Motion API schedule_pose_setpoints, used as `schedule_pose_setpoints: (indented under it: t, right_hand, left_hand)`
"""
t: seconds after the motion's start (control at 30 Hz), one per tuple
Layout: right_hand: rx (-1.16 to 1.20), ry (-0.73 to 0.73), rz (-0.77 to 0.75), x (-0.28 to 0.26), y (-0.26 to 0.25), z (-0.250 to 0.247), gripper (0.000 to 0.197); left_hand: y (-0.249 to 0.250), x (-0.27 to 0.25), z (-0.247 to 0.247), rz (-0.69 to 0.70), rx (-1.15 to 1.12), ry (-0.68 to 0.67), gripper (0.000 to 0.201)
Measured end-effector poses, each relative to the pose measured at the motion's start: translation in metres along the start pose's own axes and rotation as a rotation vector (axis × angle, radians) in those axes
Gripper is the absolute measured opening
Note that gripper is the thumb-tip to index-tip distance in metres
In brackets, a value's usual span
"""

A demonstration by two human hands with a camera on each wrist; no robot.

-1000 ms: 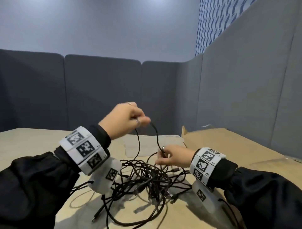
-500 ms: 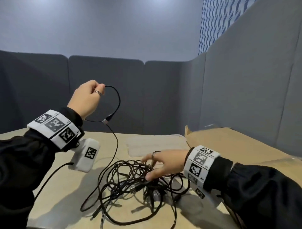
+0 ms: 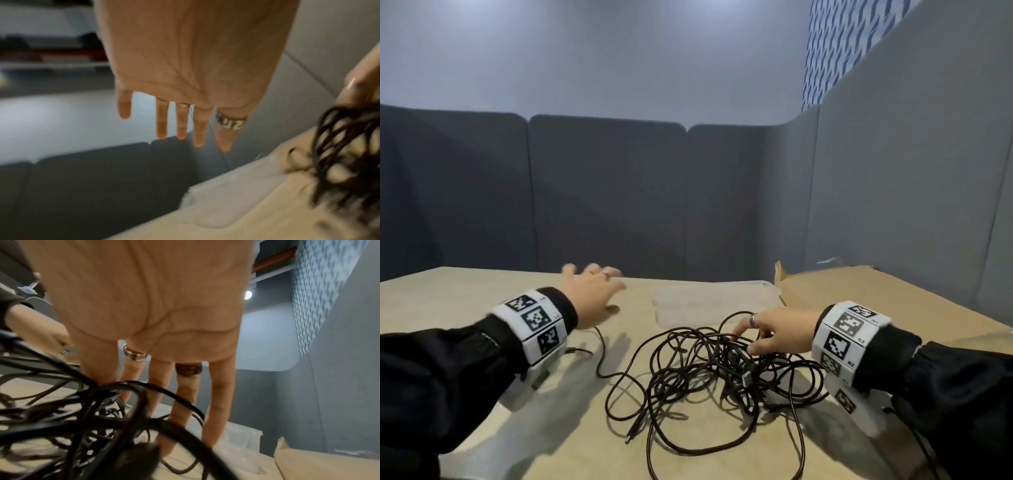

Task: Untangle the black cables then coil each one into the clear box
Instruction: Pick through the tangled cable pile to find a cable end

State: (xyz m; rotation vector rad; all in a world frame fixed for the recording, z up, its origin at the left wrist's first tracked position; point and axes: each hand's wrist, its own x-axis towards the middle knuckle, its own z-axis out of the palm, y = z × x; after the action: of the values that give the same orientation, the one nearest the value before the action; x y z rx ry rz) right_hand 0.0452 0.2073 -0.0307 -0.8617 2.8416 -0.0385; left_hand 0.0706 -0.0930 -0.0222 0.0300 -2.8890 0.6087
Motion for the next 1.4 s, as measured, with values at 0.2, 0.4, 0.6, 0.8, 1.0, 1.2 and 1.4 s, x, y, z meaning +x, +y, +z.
schedule_pose_setpoints:
  t: [0.2,0.4,0.6,0.8,1.0,1.2,1.4]
  right_hand:
    - [0.009,0.082,-0.044,-0.002,-0.001,0.005,0.035]
    - [0.06,0.158,-0.008,-0.006,0.007,0.0,0.032]
    - [0.133,0.177,-0.031,-0.012,0.013,-0.002,0.032]
    - [0.28,0.158,-0.072,-0.009,0.012,-0.001,0.025]
    - [0.346,0.24,-0.09,-0.003,-0.002,0.004,0.02]
    - [0.704,0.287,-0.128,-0.002,0.001,0.009,0.013]
    - [1.011,0.239,-0.195,-0.01,0.004,0.01,0.016]
  left_hand:
    - [0.051,-0.003,-0.017,0.323,-0.769,-0.263,0.022]
    - [0.049,0.002,-0.029,0.307,-0.894,-0.078,0.017]
    - [0.041,0.001,-0.031,0.303,-1.056,0.019,0.024]
    - [0.048,-0.002,-0.037,0.235,-1.243,-0.074,0.023]
    - [0.074,-0.006,-0.046,0.298,-0.972,-0.192,0.029]
    - [0.088,-0.001,-0.044,0.301,-0.779,-0.153,0.02]
    - [0.095,-0.006,-0.038,0.32,-0.755,-0.249,0.01]
